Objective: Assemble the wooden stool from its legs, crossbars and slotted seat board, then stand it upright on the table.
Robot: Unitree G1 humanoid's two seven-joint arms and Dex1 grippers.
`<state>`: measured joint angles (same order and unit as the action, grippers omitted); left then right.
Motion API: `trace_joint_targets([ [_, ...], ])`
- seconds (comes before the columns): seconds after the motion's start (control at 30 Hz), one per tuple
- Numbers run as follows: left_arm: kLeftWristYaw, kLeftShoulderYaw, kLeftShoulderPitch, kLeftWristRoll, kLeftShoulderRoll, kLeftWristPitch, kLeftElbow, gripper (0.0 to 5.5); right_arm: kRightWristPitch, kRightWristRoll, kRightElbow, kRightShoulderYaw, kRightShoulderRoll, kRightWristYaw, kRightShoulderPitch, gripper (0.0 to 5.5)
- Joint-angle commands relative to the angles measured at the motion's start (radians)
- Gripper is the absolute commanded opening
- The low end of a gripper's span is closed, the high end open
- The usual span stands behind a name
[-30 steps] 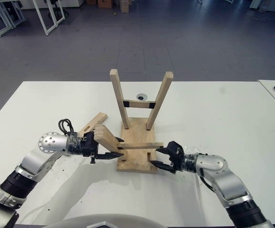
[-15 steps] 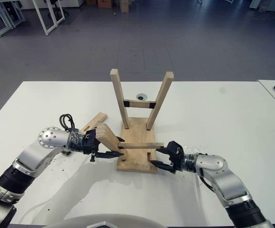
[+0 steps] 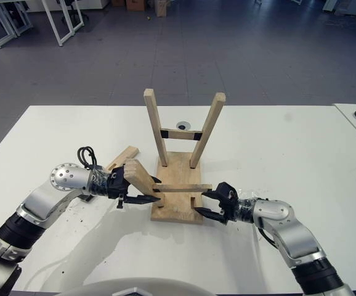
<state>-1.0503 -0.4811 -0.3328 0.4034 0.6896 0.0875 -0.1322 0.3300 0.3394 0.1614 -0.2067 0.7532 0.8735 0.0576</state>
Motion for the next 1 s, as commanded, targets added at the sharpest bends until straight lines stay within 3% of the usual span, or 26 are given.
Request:
trace_joint_targets([
  [0.03, -0.003, -0.074, 0.051, -0.184, 0.014, 0.060, 0.080, 2.68, 0.078, -0.097, -0.090, -0.088, -0.010, -0.023, 0.054, 2.93],
  [0.17, -0.025, 0.000, 0.035, -0.155, -0.039, 0.014, 0.056, 3.30, 0.080, -0.096, -0.089, -0.090, -0.009, -0.023, 0.056, 2.93],
  [0.37, -0.063, 0.144, 0.142, -0.105, 0.069, 0.069, -0.036, 3.30, 0.087, -0.092, -0.076, -0.093, -0.007, -0.027, 0.067, 2.93],
  [0.47, -0.062, 0.258, 0.212, -0.074, 0.152, 0.108, -0.065, 3.30, 0.085, -0.092, -0.076, -0.091, -0.007, -0.038, 0.087, 2.93],
  [0.57, -0.015, 0.411, 0.196, 0.020, 0.144, 0.173, -0.033, 3.30, 0.091, -0.090, -0.131, -0.103, -0.062, -0.064, 0.054, 2.93],
  [0.7, 0.202, 0.639, -0.053, 0.301, 0.020, 0.376, -0.021, 3.30, 0.128, -0.042, -0.259, -0.085, -0.221, -0.104, -0.075, 2.93],
  [0.77, 0.289, 0.694, -0.157, 0.413, -0.019, 0.460, -0.041, 3.30, 0.131, -0.039, -0.323, -0.078, -0.284, -0.122, -0.134, 2.93],
  [1.0, 0.505, 0.705, -0.350, 0.701, -0.081, 0.712, -0.190, 3.30, 0.087, -0.078, -0.513, -0.042, -0.413, -0.230, -0.264, 2.93],
])
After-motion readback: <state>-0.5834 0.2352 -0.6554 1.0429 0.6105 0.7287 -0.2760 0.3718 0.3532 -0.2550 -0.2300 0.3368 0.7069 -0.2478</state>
